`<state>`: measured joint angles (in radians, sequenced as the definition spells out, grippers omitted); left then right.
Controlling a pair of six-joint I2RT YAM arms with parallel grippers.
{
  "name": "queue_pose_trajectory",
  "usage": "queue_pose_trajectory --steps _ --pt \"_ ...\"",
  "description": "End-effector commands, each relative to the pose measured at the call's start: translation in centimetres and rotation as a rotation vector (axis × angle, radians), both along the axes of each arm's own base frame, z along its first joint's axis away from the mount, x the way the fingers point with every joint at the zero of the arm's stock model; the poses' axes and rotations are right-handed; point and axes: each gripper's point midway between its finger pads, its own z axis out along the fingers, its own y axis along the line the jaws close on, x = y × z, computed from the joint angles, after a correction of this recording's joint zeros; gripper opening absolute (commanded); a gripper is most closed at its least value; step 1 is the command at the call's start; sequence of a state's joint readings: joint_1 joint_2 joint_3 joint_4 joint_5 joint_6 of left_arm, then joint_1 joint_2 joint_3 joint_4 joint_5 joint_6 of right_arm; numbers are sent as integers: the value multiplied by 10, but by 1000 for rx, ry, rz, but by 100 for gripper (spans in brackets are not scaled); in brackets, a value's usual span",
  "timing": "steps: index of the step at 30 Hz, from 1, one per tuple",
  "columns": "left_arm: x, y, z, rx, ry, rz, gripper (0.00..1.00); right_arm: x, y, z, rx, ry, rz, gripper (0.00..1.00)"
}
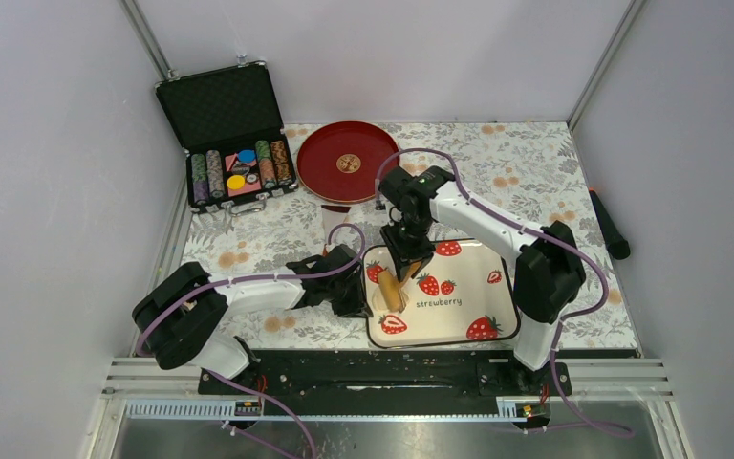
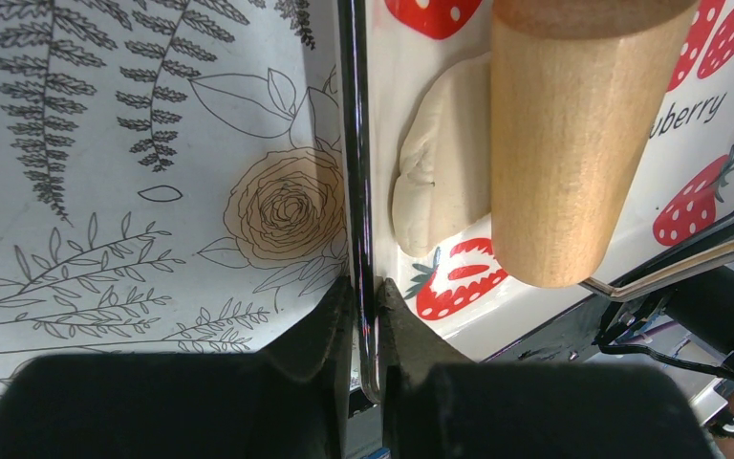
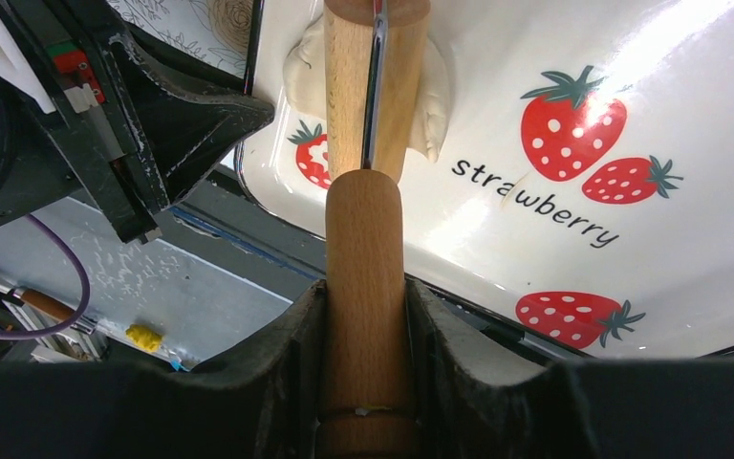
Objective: Roll out the dumpling wrappers from the dough
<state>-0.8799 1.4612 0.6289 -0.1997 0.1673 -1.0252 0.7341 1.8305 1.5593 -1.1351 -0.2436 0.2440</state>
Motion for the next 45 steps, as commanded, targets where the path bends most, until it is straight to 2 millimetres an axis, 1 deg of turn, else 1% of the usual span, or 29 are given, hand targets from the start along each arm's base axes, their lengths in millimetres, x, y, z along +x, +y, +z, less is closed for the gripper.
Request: queue_pose_trajectory --steps 1,5,9,16,23,32,45 --pt "-8 26 -25 125 9 3 0 18 -67 -24 -323 -101 21 0" --pt "-8 26 -25 123 7 8 0 22 -81 -25 -367 -114 -5 0" --pt "-9 27 -25 123 7 16 0 21 -94 -29 -411 -111 -26 0" --pt "-8 28 -24 114 -2 34 0 16 -108 -42 -453 -86 -51 0" --pt "-7 30 -24 113 -4 47 0 19 -125 -45 -492 -81 -90 0" --pt "-7 31 -24 113 -5 62 0 19 -136 -50 -531 -72 -112 0" --pt "-6 33 -25 118 -4 81 0 16 -161 -56 -588 -41 -156 0"
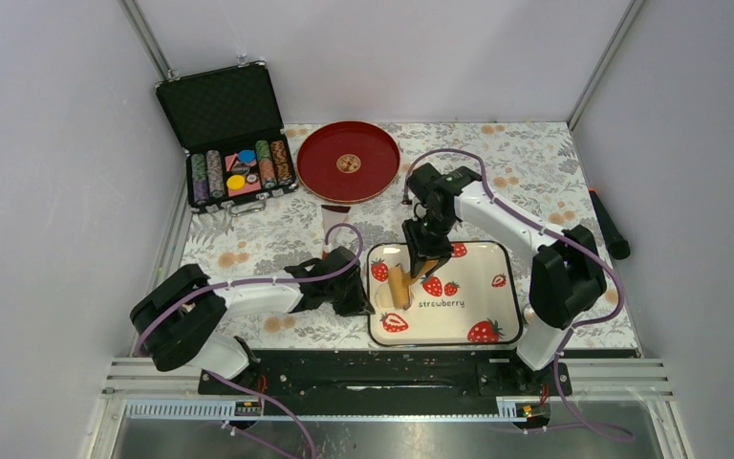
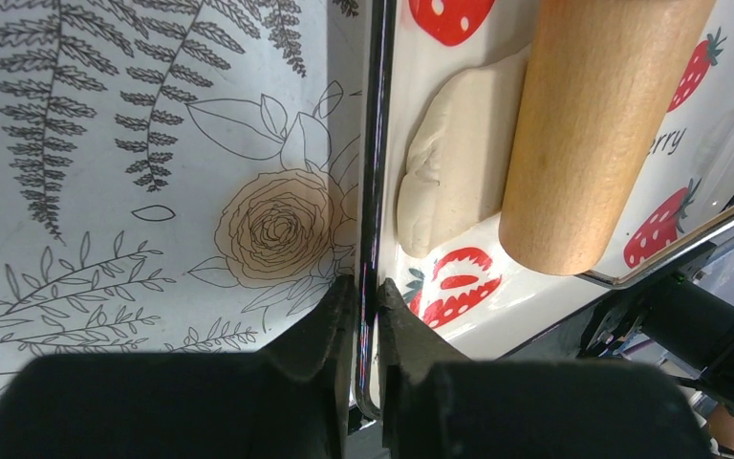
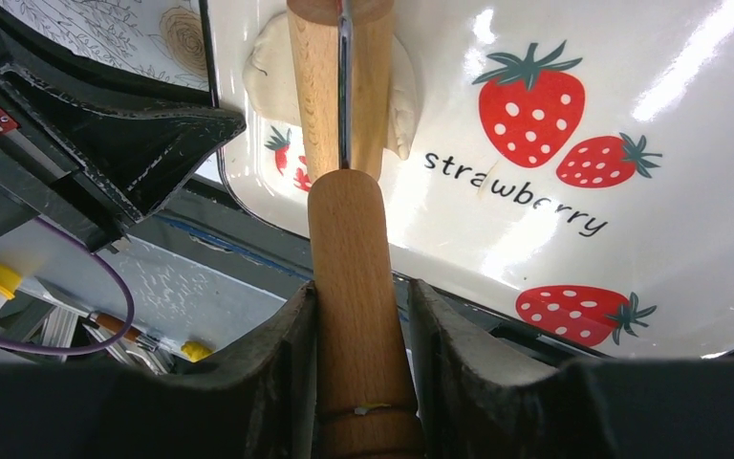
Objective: Roll out the dumpling wrappers from the dough
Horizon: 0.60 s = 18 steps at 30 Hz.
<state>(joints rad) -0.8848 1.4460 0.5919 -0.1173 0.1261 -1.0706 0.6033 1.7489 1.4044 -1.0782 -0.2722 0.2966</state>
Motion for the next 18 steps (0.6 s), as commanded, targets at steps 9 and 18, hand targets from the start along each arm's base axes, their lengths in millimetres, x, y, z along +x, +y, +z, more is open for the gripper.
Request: queue_pose_trajectory --steps 9,18 --pt "-15 38 -25 148 40 46 0 12 -141 -39 -627 -30 -7 0" --pt "-14 39 -25 146 37 57 0 9 -148 -31 -641 -28 -18 0"
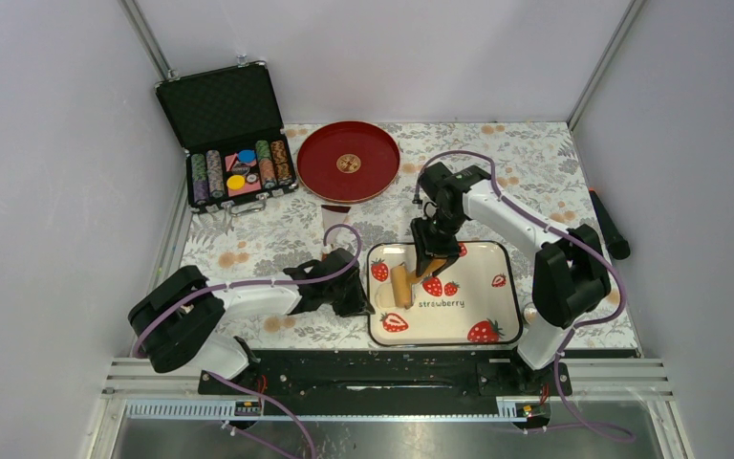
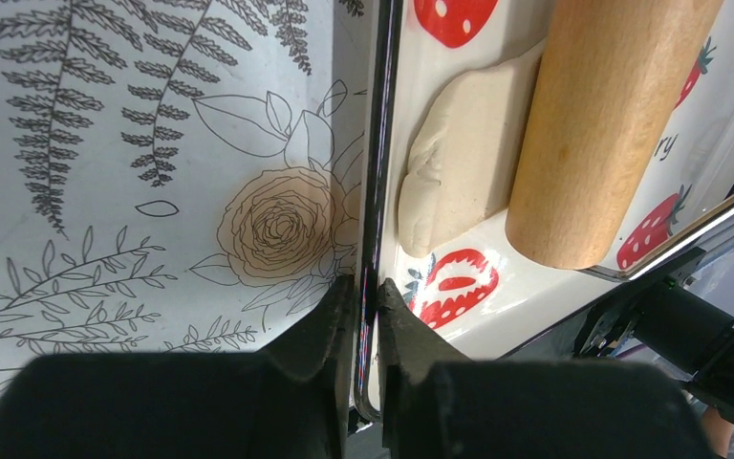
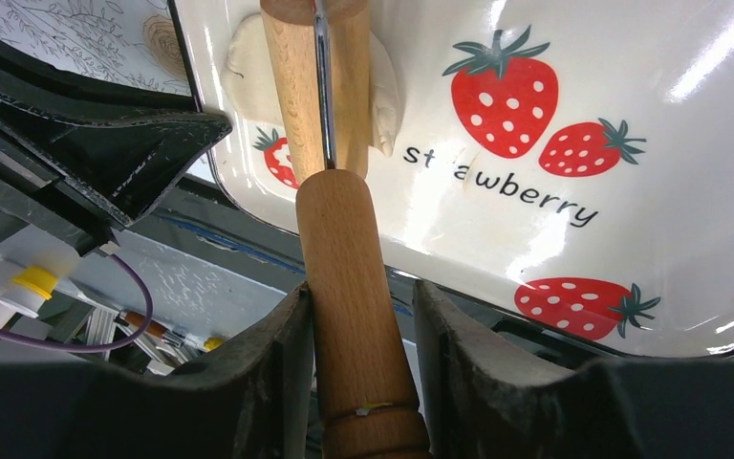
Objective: Roll out the dumpling wrappers from the dough
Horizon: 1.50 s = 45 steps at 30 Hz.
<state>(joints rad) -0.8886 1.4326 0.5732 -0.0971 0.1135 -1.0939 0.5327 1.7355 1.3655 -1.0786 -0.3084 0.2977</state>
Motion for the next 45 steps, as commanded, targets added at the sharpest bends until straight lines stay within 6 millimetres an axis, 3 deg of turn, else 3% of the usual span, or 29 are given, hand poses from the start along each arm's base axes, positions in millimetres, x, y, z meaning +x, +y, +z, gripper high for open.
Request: queue_pose_trajectory --steps 1,22,29,37,45 --pt "-14 39 -25 154 44 37 0 7 -134 -27 -661 -46 63 0" --pt "-14 39 -25 152 40 43 0 4 -150 -11 -706 -76 33 0" --pt "-14 39 -25 150 40 44 0 4 -145 -13 -672 -74 34 0" --pt "-14 38 -25 150 40 39 0 14 -103 8 -409 -130 40 0" --pt "-14 38 -25 151 41 35 0 20 -59 49 -137 -216 15 0"
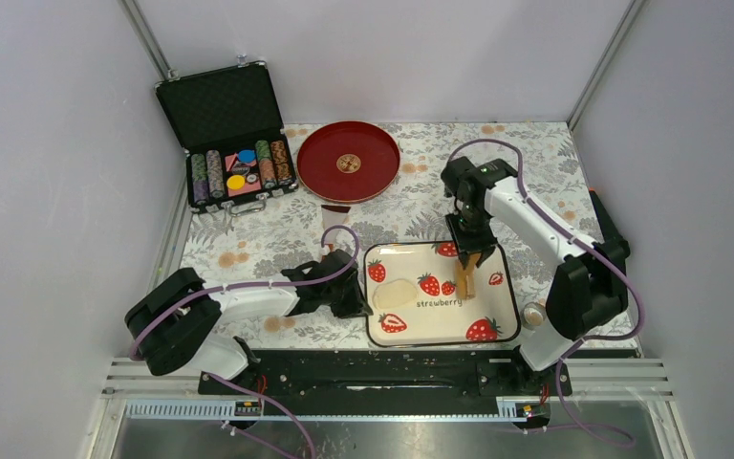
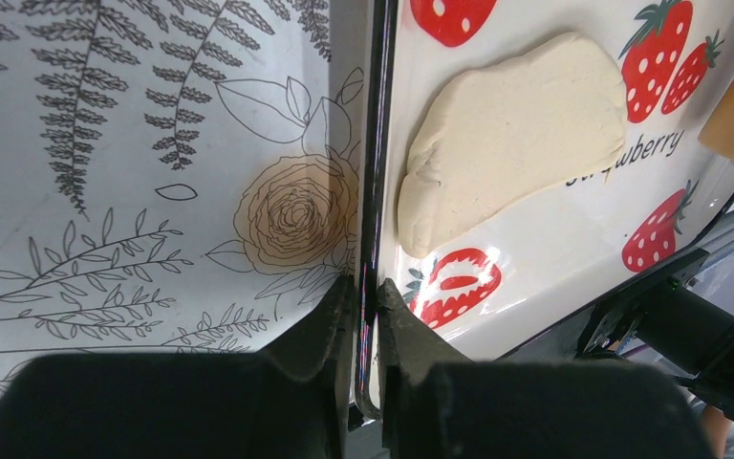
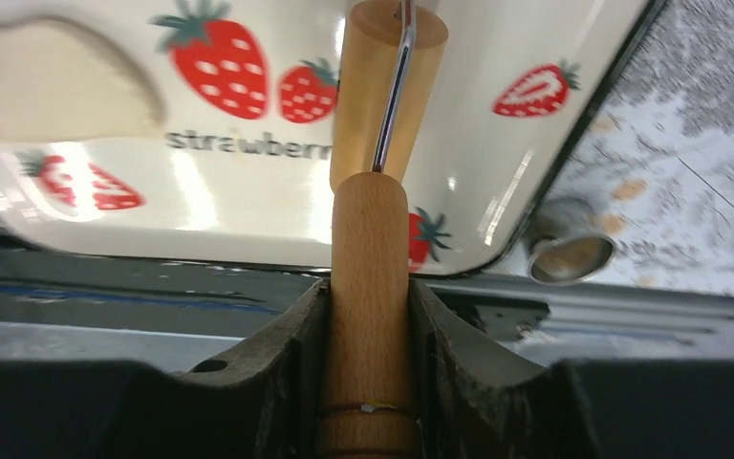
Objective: Roll out the dumpling wrappers from the dough
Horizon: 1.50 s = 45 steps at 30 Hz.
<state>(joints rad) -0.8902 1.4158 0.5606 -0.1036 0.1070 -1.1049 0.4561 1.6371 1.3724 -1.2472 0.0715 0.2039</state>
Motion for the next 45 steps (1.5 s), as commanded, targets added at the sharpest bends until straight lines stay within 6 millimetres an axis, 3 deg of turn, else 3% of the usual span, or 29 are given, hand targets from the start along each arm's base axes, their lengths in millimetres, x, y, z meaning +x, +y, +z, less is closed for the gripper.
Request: queue_pose_trajectory --steps 1,7,12,19,25,37,45 --pt "-12 34 -25 147 38 22 0 12 41 34 243 -84 18 0" --pt "-12 34 -25 148 39 20 0 17 69 60 385 -101 -1 0" --pt "-11 34 -25 149 39 21 0 15 93 68 423 -91 30 0" --pt "-11 34 -25 151 40 18 0 1 125 50 372 -51 110 0" --pt "-11 34 -26 152 40 20 0 -6 133 22 310 -47 145 0" --pt "-12 34 -26 152 40 21 0 -14 104 -36 152 -17 174 0" --pt "-11 34 -25 150 40 23 0 -10 68 -40 -21 -61 178 0"
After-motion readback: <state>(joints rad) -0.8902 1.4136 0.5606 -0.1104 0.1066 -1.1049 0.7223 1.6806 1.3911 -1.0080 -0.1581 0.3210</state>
